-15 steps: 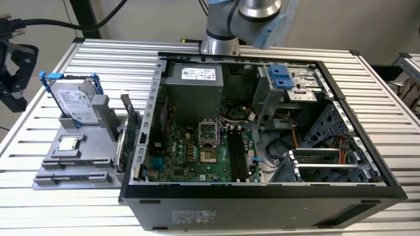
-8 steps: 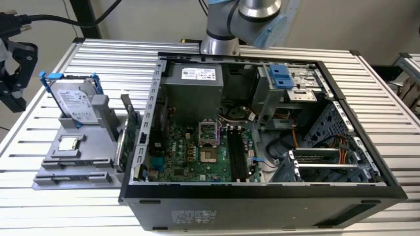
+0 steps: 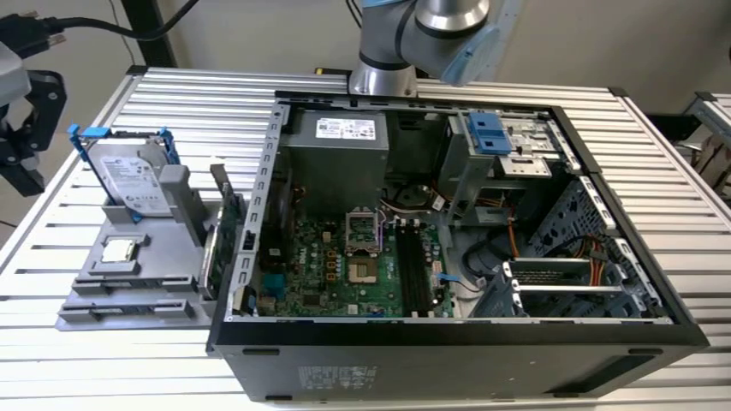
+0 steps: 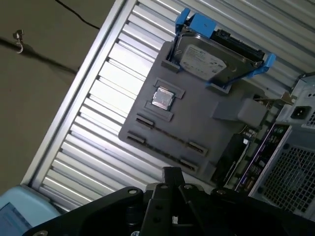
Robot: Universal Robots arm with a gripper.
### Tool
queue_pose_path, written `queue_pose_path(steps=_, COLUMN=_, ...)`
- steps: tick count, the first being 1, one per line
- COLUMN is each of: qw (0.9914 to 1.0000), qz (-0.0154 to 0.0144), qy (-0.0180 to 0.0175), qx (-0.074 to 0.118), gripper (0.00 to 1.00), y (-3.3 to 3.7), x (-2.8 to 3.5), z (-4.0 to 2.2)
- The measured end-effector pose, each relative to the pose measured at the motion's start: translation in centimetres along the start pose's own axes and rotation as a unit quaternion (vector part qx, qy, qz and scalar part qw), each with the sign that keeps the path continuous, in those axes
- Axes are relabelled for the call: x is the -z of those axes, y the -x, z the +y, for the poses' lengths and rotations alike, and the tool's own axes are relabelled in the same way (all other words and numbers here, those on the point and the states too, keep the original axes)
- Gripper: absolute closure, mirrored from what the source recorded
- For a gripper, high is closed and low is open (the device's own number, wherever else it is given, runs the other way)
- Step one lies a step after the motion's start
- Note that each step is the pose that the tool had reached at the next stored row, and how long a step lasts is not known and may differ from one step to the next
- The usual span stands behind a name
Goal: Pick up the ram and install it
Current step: 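Pick up the ram and move it above insertion slot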
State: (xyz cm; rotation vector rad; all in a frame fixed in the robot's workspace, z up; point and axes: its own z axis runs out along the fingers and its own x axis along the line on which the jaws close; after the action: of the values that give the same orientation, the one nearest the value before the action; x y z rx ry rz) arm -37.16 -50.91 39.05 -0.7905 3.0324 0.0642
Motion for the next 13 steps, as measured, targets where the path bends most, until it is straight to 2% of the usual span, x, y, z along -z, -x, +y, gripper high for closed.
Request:
queue_pose_path(steps=3, qw=0.99979, qz=0.0009, qy=0.0001, qx=0.021, gripper=1.0, y=0.0, x=0.0, z=0.0)
queue_pose_path(steps=6, qw=0.99918, qz=0.0018, qy=0.0002, qx=0.04, gripper=1.0, y=0.0, x=0.0, z=0.0)
queue_pose_path(steps=9, qw=0.99817, qz=0.0027, qy=0.0003, qx=0.06, gripper=1.0, y=0.0, x=0.0, z=0.0)
queue_pose_path(steps=13, qw=0.99626, qz=0.0039, qy=0.0003, qx=0.086, gripper=1.0, y=0.0, x=0.0, z=0.0)
